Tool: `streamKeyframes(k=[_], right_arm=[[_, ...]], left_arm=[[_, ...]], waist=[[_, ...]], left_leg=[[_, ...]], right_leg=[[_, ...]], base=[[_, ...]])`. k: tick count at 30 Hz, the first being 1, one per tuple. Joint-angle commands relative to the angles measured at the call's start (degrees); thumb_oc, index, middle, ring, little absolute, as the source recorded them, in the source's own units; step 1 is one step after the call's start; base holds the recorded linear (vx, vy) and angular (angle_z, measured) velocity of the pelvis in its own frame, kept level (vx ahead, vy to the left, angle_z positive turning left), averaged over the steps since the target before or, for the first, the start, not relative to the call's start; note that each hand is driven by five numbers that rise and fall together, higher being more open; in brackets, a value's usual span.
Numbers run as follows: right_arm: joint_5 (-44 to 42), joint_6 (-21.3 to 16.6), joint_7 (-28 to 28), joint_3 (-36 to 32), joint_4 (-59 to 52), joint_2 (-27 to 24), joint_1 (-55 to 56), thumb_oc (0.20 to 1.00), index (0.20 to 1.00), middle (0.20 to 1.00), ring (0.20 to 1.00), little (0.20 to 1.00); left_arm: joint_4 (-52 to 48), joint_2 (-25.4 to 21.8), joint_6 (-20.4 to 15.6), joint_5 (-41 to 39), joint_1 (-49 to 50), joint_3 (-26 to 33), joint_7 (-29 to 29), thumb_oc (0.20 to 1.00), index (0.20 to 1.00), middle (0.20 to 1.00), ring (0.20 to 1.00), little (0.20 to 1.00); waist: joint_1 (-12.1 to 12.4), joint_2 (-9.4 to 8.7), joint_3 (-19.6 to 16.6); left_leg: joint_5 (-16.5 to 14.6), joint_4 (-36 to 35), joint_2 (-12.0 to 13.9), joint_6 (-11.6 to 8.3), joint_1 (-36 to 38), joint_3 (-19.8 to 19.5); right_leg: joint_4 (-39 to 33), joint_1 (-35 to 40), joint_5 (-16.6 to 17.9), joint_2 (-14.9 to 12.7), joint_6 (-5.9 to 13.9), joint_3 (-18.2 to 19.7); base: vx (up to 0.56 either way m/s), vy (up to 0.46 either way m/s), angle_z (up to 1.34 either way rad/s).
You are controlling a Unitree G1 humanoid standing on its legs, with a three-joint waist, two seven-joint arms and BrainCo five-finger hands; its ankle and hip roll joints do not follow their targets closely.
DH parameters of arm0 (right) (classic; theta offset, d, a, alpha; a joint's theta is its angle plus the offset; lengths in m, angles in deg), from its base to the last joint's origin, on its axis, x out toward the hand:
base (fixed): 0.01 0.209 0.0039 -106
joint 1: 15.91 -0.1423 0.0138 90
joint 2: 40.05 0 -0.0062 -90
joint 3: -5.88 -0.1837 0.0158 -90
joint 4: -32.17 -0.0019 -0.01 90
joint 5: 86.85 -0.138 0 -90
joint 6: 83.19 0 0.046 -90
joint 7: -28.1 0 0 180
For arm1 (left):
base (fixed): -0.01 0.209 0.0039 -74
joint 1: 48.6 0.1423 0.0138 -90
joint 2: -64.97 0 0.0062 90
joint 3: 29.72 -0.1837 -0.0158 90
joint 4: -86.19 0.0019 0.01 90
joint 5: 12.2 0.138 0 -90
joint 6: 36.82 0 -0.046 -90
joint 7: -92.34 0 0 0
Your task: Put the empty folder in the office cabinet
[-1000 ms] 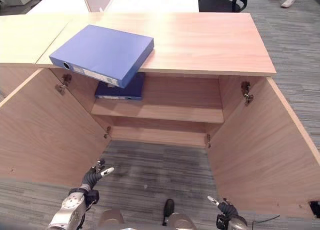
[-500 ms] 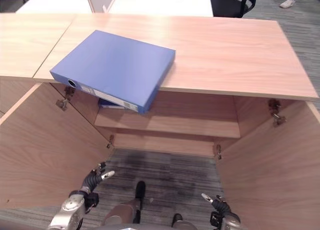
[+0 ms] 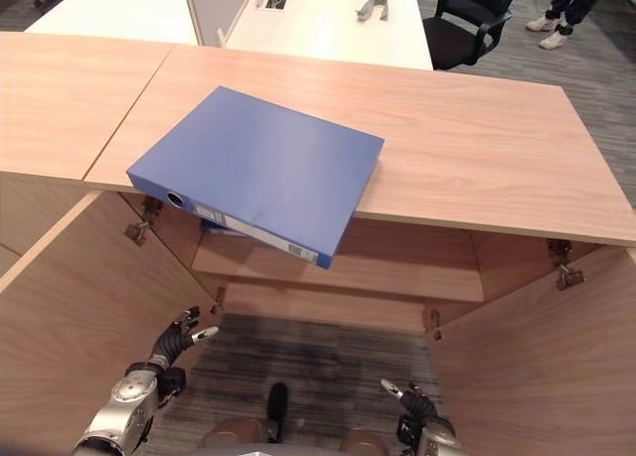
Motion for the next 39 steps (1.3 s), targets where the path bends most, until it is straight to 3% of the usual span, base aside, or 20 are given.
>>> streamKeyframes(k=[1,8,13,16,19,22,24,27,33,39], right_arm=[[0.54,-0.23,-0.77,0.39,-1.73,-1.31,-0.29,1.0,1.0,1.0,1.0,1.0],[0.6,-0.35,-0.92,1.0,-3.23,-1.86,0.78,1.0,1.0,1.0,1.0,1.0],[1.23,-0.88,-1.04,0.8,-3.96,-4.46,2.04,1.0,1.0,1.0,1.0,1.0],[1.35,-0.97,-0.77,0.71,-2.96,-5.94,1.2,1.0,1.0,1.0,1.0,1.0],[0.69,-0.89,-0.49,0.11,-2.15,-7.4,0.26,1.0,1.0,1.0,1.0,1.0],[0.34,-0.96,-0.76,0.17,-1.7,-7.53,-0.06,1.0,1.0,1.0,1.0,1.0],[0.4,-0.94,-1.0,0.25,-1.33,-7.48,-0.14,1.0,1.0,1.0,1.0,1.0],[-0.24,-0.75,-0.99,-0.12,-0.45,-6.79,0.11,1.0,1.0,1.0,1.0,1.0],[-0.96,-0.59,-1.02,-0.6,0.05,-4.88,1.0,1.0,1.0,1.0,1.0,1.0],[-1.15,-0.25,-1.12,-0.84,-0.27,-4.07,1.13,1.0,1.0,1.0,1.0,1.0]], left_arm=[[-2.75,-0.11,-2.01,0.12,-0.02,2.89,0.43,1.0,1.0,1.0,1.0,1.0],[-2.44,0.7,-2.14,-0.11,-0.25,2.22,0.68,1.0,1.0,1.0,1.0,1.0],[-2.38,2.37,-1.66,-0.23,0.39,1.11,-0.36,1.0,1.0,1.0,1.0,1.0],[-2.42,3.04,-1.61,-0.37,0.01,0.64,-0.47,1.0,1.0,1.0,1.0,1.0],[-3.26,3.32,-1.71,-0.66,-0.16,0.2,-0.63,1.0,1.0,1.0,1.0,1.0],[-3.33,3.41,-1.59,-0.99,0.11,0.3,-0.86,1.0,1.0,1.0,1.0,1.0],[-3.3,3.76,-1.51,-1.32,0.27,0.34,-0.95,1.0,1.0,1.0,1.0,1.0],[-3.75,4.06,-1.21,-0.79,0.93,0.16,-1.05,1.0,1.0,1.0,1.0,1.0],[-3.76,3.89,-1.45,-0.42,1.02,-0.03,-1.06,1.0,1.0,1.0,1.0,1.0],[-3.46,3.46,-1.36,-0.03,0.81,0.27,-0.98,1.0,1.0,1.0,1.0,1.0]], waist=[[1.3,0.71,0.63],[0.73,1.32,0.03],[0.36,3.17,1.39],[0.57,3.64,2.31],[0.07,2.51,3.03],[-0.63,1.52,2.51],[-1.37,1.58,1.86],[-2.47,3.12,-0.2],[-2.68,3.24,-1.88],[-2.6,3.26,-2.13]], left_leg=[[-7.81,5.54,4.04,-5.04,-0.65,-0.01],[-4.21,2.81,5.52,-7.54,-1.13,-0.19],[1.43,1.93,8.49,-12.03,-4.11,-1.31],[2.36,3.52,9.1,-13.44,-6.32,-2.46],[-0.71,8.98,7.69,-12.96,-7.21,-4.29],[-5.76,13.12,6.73,-12.32,-4.31,-5.4],[-8.32,13.5,7.34,-11.89,-1.18,-4.92],[-8.08,8.48,8.96,-11.25,2.87,-1.25],[-7.65,2.61,7.88,-10.39,6.44,-0.97],[-7.66,1.29,6.83,-9.4,7.38,-1.26]], right_leg=[[-5.07,2.47,5.86,0.89,1.48,-1.61],[-10.43,4.7,1.65,4.25,-0.87,1.96],[-18.28,8.73,1.64,8.19,-3.44,-1.03],[-18.86,8.87,1.46,8.78,-4.06,-2.08],[-18.81,7.39,3.12,7.94,-4.61,-2.84],[-18.33,6.33,3.86,7.31,-5.03,-3.05],[-17.86,5.61,3.69,7.53,-5.2,-3.59],[-17.09,5.26,3.41,8.73,-5.13,-4.87],[-16.78,6.94,3.73,8.32,-4.4,-4.92],[-12.9,6.23,2.81,7.02,-4.05,-4.6]], base=[[0.0,0.0,0.0],[-0.04,-0.136,-0.03],[-0.12,-0.272,0.25],[-0.17,-0.156,0.47],[-0.22,-0.091,0.09],[-0.13,-0.029,-0.28],[-0.07,0.028,0.08],[0.02,0.081,0.41],[0.04,0.061,0.11],[0.0,0.059,0.1]])
